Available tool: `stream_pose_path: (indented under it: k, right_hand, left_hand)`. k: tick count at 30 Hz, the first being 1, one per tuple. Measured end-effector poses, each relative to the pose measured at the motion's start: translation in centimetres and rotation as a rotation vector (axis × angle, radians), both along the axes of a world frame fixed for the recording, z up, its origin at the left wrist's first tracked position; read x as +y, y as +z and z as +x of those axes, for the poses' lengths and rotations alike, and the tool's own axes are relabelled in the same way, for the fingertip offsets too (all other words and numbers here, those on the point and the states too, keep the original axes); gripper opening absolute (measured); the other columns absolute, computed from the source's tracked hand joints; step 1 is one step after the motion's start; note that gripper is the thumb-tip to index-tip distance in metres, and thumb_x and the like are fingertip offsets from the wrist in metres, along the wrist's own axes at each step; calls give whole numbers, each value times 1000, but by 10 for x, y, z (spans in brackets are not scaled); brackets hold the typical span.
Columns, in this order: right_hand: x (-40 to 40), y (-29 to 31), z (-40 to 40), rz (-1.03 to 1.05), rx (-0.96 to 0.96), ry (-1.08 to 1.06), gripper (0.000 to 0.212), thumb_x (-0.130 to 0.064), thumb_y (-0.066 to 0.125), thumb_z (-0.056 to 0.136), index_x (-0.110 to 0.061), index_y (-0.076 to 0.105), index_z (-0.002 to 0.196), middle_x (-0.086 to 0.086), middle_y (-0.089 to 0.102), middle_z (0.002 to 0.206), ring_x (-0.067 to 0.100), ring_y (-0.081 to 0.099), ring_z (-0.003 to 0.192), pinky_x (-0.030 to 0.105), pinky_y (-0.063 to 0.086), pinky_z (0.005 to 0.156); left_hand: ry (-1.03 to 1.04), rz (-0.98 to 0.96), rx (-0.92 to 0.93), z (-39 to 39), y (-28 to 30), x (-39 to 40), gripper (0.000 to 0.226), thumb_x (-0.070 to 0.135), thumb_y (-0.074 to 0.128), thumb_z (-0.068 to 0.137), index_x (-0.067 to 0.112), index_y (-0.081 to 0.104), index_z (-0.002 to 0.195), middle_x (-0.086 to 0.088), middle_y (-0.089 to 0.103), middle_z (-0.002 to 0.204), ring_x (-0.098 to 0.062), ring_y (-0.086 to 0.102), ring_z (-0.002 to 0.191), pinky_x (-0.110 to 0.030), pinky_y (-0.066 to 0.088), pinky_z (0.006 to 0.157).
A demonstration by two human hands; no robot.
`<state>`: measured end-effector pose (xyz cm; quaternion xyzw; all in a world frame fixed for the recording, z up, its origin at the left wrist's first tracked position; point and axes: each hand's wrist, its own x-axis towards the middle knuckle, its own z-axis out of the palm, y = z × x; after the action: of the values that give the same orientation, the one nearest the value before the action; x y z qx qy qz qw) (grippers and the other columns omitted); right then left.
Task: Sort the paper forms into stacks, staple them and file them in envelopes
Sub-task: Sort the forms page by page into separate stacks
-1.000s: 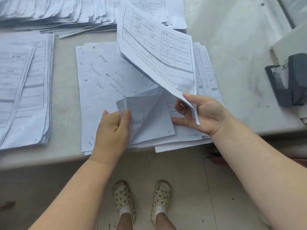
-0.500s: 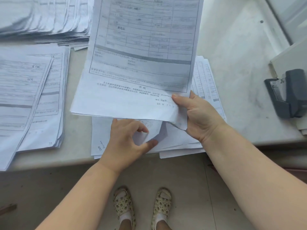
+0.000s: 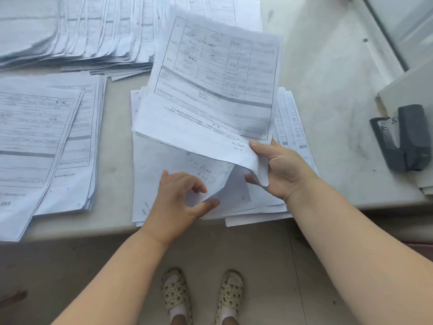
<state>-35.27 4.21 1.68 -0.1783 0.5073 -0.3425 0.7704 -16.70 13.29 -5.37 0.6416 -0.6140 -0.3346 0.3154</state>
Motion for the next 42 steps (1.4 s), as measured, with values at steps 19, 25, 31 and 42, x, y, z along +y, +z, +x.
stream_pose_path:
  k: [19,25,31,42]
  right_hand:
    - [8,29,-60,-324,534,55,26,-6,47,100,-25,64,103,-11,76,97,9,71,94,28,58,79]
    - [16,1,-32,-302,499,293,26,-2,47,99,-22,64,103,-12,76,92,4,71,89,18,55,78]
    - [6,-30,-11,-152,471,437,21,-9,51,99,-20,62,113,-2,74,106,16,70,98,34,55,90]
    - [-16,-24,-51,-18,429,725,8,-5,60,93,-5,67,93,6,74,83,18,71,72,26,57,63]
  left_hand:
    - [943,-9,657,5,33,12,25,28,49,101,15,62,116,9,68,102,-13,65,101,-28,52,87]
    - [726,-266,328,32,69,30,22,45,46,98,51,65,107,30,65,110,-5,58,116,-25,45,101]
    - [91,-236,-64,-3,37,8,37,10,43,91,6,62,123,-6,57,116,-14,53,111,-15,34,97]
    - [37,-26,84,-15,8,5,53,26,53,86,33,36,136,18,56,111,-1,57,96,-13,46,83]
